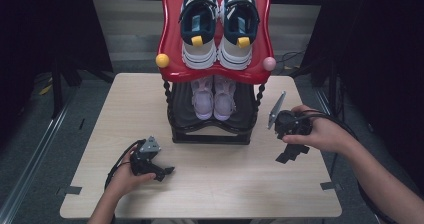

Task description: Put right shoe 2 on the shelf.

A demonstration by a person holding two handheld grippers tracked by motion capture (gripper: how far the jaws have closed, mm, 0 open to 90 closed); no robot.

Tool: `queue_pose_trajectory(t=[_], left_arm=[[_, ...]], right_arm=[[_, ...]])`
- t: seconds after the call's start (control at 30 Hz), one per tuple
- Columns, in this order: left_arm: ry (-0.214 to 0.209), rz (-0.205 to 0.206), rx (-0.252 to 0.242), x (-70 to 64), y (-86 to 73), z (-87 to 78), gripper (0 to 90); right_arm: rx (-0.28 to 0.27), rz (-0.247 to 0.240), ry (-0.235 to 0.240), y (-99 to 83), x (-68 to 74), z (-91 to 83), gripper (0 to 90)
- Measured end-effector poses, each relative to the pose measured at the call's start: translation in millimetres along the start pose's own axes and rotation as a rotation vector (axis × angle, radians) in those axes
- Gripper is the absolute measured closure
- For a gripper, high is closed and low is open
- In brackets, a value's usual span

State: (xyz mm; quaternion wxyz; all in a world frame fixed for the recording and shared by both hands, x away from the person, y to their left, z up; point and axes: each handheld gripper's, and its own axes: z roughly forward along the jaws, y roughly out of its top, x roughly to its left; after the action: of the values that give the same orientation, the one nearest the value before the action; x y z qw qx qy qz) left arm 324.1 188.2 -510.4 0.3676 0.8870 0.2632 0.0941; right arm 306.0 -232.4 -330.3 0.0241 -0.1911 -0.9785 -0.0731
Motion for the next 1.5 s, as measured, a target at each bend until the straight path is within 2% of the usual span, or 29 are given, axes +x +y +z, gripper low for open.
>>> queue_pose_trajectory(t=[0.53,0.57,0.87,0.97,1.13,1.33,1.47,1.5], left_arm=[[0.003,0.0,-0.002,-0.1,-0.1,0.2,0.0],[0.003,0.0,-0.002,-0.1,-0.1,0.2,0.0],[0.003,0.0,-0.002,-0.1,-0.1,0.2,0.0],[0.003,0.0,-0.003,-0.1,-0.1,0.2,0.0],[0.001,-0.003,-0.003,-0.3,-0.2,0.3,0.0],[0.003,0.0,-0.003,-0.1,-0.1,0.2,0.0],[0.002,0.004,0.002,0.1,-0.1,0.0,0.0],[0.002,0.004,0.002,0.1,-0.1,0.0,0.0]], right_arm=[[-0.05,0.029,0.009,-13.2,-4.2,24.1,20.5],[-0.056,0.042,0.011,-13.6,-3.9,25.6,20.5],[-0.066,0.05,0.028,-16.9,-4.7,37.5,20.5],[-0.061,0.04,0.03,-18.1,-5.5,41.8,20.5],[-0.067,0.059,0.038,-19.6,-5.0,47.9,20.5],[-0.072,0.058,0.041,-21.9,-5.6,55.7,20.5],[-0.073,0.078,0.048,-24.2,-5.0,62.6,20.5],[-0.074,0.059,0.05,-25.0,-6.3,63.8,20.5]])
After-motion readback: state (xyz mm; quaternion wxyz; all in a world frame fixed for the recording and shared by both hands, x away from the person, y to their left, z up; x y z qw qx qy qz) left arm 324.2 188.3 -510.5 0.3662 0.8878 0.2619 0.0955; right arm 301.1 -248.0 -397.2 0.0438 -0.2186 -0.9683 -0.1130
